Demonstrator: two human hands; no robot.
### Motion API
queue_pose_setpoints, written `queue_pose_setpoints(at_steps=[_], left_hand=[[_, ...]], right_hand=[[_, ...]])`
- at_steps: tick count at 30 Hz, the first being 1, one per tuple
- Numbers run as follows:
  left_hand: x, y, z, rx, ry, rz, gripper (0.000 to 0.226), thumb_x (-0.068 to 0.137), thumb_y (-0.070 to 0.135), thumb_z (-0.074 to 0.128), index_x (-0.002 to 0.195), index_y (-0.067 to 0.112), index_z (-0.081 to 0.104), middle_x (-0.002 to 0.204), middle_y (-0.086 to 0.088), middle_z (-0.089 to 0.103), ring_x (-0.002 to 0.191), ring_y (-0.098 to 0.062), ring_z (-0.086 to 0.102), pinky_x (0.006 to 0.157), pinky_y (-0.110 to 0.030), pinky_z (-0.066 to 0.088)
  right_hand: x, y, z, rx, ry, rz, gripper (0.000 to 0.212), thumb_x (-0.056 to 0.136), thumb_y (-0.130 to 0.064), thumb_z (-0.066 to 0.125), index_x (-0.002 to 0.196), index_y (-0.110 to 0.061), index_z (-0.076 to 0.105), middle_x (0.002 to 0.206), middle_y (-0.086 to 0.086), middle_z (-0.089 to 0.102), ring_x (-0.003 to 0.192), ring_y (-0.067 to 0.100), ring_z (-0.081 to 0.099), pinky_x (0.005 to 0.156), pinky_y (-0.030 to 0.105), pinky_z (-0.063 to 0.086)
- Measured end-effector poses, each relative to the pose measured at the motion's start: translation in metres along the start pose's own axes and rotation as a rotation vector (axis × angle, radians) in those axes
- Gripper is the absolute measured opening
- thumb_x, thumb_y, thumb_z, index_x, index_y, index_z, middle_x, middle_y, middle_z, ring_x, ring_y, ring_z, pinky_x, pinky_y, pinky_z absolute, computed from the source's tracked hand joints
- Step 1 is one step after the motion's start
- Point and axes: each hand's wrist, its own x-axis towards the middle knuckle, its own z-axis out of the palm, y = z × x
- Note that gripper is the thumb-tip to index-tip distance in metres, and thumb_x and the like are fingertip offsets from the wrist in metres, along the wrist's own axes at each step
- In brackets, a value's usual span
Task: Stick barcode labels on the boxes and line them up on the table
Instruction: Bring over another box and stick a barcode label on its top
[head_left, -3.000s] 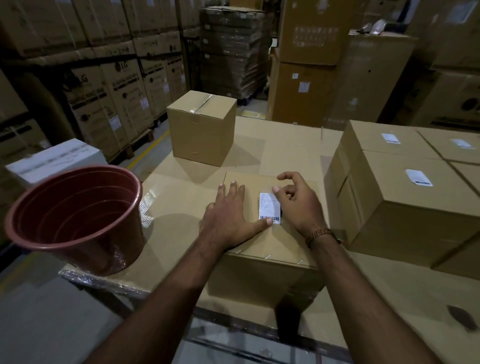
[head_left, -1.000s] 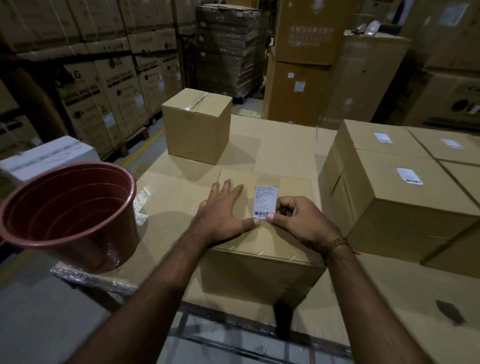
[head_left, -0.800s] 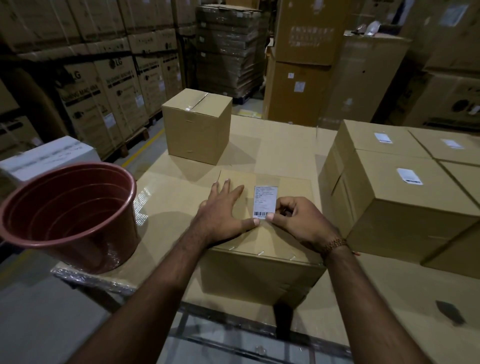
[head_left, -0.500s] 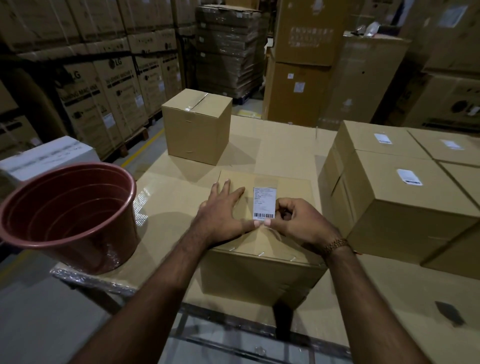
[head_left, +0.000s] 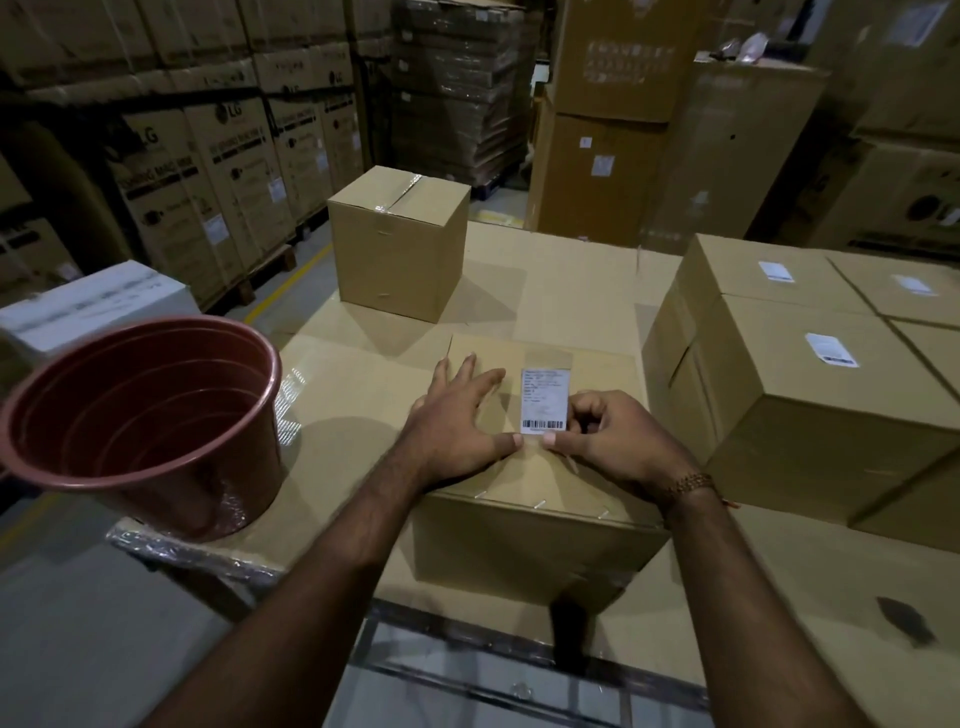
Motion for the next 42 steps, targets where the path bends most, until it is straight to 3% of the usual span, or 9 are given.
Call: queue_pose_setpoints(at_steps=[8, 15, 18, 24, 29, 34, 37, 40, 42], left_hand=[[0.002, -0.001, 0.0, -0.039, 0.002, 0.011, 0.081, 0.085, 0.044, 0.072, 0.158, 0.045, 0.038, 0.177, 0.01, 0.006, 0.162, -0.019, -0.008, 0.127, -0.057, 0.017], [0.004, -0.004, 0.002, -0.073, 0.019, 0.07, 0.06, 0.092, 0.042, 0.058, 0.151, 0.048, 0.048, 0.176, 0.006, 0.013, 0.162, -0.025, -0.006, 0.126, -0.06, 0.017], [0.002, -0.004, 0.003, -0.127, 0.072, 0.077, 0.036, 0.101, 0.055, 0.054, 0.135, 0.048, 0.062, 0.174, 0.008, 0.02, 0.162, -0.025, -0.003, 0.126, -0.06, 0.018], [-0.001, -0.004, 0.002, -0.18, 0.098, 0.077, 0.027, 0.094, 0.064, 0.063, 0.108, 0.044, 0.073, 0.171, 0.012, 0.029, 0.162, -0.023, 0.0, 0.125, -0.061, 0.02], [0.002, -0.008, 0.004, -0.196, 0.139, 0.095, 0.017, 0.091, 0.058, 0.071, 0.096, 0.042, 0.074, 0.165, 0.016, 0.038, 0.161, -0.021, 0.005, 0.123, -0.061, 0.026], [0.004, -0.01, 0.007, -0.208, 0.172, 0.1, 0.014, 0.089, 0.058, 0.073, 0.091, 0.045, 0.072, 0.162, 0.018, 0.041, 0.161, -0.019, 0.007, 0.122, -0.06, 0.028], [0.007, -0.013, 0.01, -0.218, 0.174, 0.078, 0.015, 0.089, 0.06, 0.072, 0.092, 0.045, 0.073, 0.161, 0.02, 0.042, 0.16, -0.017, 0.007, 0.124, -0.057, 0.026], [0.008, -0.013, 0.002, -0.337, 0.199, 0.06, 0.016, 0.093, 0.053, 0.072, 0.095, 0.038, 0.076, 0.15, 0.014, 0.057, 0.154, -0.015, 0.028, 0.124, -0.037, 0.028], [0.006, -0.013, -0.013, -0.439, 0.249, 0.041, 0.013, 0.096, 0.044, 0.072, 0.096, 0.031, 0.075, 0.123, 0.015, 0.071, 0.119, 0.001, 0.059, 0.103, -0.022, 0.047]], right_hand=[[0.001, -0.001, -0.002, 0.104, 0.012, 0.021, 0.022, 0.09, -0.03, 0.081, 0.113, -0.026, 0.082, 0.112, -0.006, 0.081, 0.112, 0.033, 0.073, 0.104, 0.058, 0.055], [0.007, 0.0, 0.004, 0.207, 0.04, 0.039, 0.034, 0.079, -0.039, 0.084, 0.112, -0.031, 0.083, 0.114, 0.006, 0.081, 0.099, 0.026, 0.069, 0.104, 0.065, 0.05], [0.008, 0.001, 0.009, 0.228, 0.046, 0.043, 0.032, 0.083, -0.032, 0.084, 0.114, -0.026, 0.082, 0.115, 0.011, 0.08, 0.103, 0.03, 0.071, 0.104, 0.063, 0.051], [0.009, 0.001, 0.015, 0.183, 0.058, 0.02, 0.038, 0.079, -0.04, 0.084, 0.108, -0.016, 0.081, 0.111, 0.023, 0.076, 0.092, 0.031, 0.069, 0.095, 0.064, 0.055], [0.006, -0.002, 0.012, 0.168, 0.045, 0.007, 0.037, 0.081, -0.041, 0.085, 0.109, -0.017, 0.081, 0.109, 0.016, 0.079, 0.096, 0.038, 0.073, 0.095, 0.055, 0.057], [0.007, -0.01, 0.005, 0.272, 0.049, 0.004, 0.013, 0.099, -0.023, 0.074, 0.105, -0.014, 0.081, 0.104, 0.007, 0.081, 0.086, 0.011, 0.068, 0.078, 0.027, 0.053], [0.016, -0.014, 0.01, 0.266, 0.176, 0.006, 0.017, 0.101, -0.023, 0.072, 0.093, -0.011, 0.081, 0.094, 0.008, 0.081, 0.077, 0.01, 0.067, 0.075, 0.033, 0.052], [0.025, -0.025, 0.015, 0.286, 0.298, 0.006, 0.02, 0.1, -0.021, 0.073, 0.084, -0.01, 0.079, 0.073, 0.0, 0.074, 0.066, 0.011, 0.06, 0.069, 0.033, 0.05], [0.03, -0.036, 0.019, 0.276, 0.351, -0.021, 0.019, 0.099, -0.019, 0.074, 0.082, -0.012, 0.078, 0.063, -0.015, 0.066, 0.059, 0.0, 0.053, 0.067, 0.026, 0.045]])
